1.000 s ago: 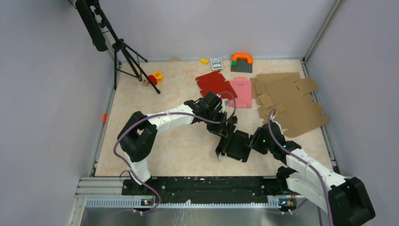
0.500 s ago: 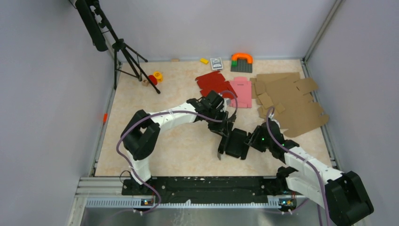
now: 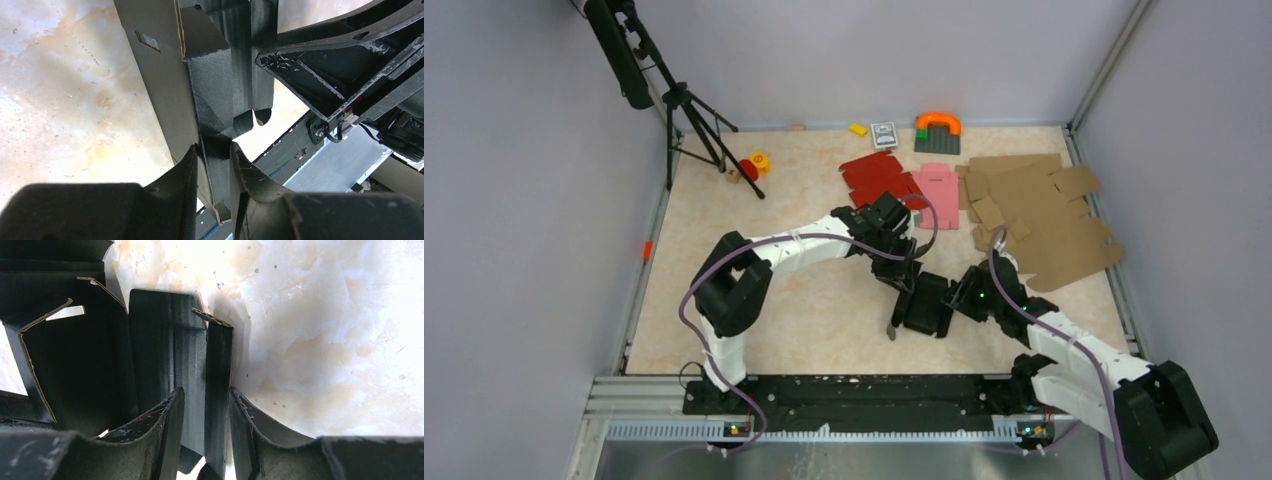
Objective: Fold the paper box
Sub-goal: Fold the paper box at the center of the board.
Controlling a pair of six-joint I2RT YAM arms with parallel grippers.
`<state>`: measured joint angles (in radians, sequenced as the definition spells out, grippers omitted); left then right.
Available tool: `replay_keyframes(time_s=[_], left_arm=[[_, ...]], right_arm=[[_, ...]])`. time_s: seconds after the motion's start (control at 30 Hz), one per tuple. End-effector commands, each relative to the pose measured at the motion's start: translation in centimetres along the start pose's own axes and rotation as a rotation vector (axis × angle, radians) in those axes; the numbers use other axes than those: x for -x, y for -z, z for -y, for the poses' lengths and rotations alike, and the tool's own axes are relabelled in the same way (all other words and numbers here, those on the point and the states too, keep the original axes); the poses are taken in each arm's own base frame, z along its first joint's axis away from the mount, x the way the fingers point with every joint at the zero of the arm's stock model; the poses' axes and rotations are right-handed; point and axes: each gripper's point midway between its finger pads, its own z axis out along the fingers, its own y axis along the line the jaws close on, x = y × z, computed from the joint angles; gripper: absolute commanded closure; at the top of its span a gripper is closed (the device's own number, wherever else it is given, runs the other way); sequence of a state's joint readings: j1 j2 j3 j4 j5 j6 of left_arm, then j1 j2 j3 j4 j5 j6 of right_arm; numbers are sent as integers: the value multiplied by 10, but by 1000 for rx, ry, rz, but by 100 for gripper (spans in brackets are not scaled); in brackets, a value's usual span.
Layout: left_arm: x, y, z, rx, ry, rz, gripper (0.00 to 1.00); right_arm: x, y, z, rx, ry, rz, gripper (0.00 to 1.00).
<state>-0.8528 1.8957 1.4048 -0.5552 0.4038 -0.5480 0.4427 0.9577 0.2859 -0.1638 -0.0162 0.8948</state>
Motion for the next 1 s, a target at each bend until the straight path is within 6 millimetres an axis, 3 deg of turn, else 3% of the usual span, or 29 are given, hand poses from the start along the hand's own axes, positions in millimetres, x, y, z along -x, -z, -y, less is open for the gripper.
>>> replay_keyframes(time_s=[0.0, 0.13, 0.3, 0.57, 0.87, 0.97], left_arm=[[-2, -17, 20, -45, -70, -14, 75], [-4, -19, 13, -1, -72, -21, 75], [-5, -19, 6, 43, -74, -24, 75], [-2, -17, 12, 33, -84, -17, 74], [-3, -15, 1, 105, -97, -41, 68], [-3, -14, -9, 163, -98, -50, 72]], right_arm=[[-20, 1, 14, -42, 21, -62, 61], [-10, 5, 17, -64, 59, -21, 54], [-4, 10, 16, -69, 85, 1, 54], [-21, 2, 18, -42, 94, -70, 84], [-22, 2, 10, 1, 92, -73, 86], [-22, 3, 9, 4, 92, -75, 86]])
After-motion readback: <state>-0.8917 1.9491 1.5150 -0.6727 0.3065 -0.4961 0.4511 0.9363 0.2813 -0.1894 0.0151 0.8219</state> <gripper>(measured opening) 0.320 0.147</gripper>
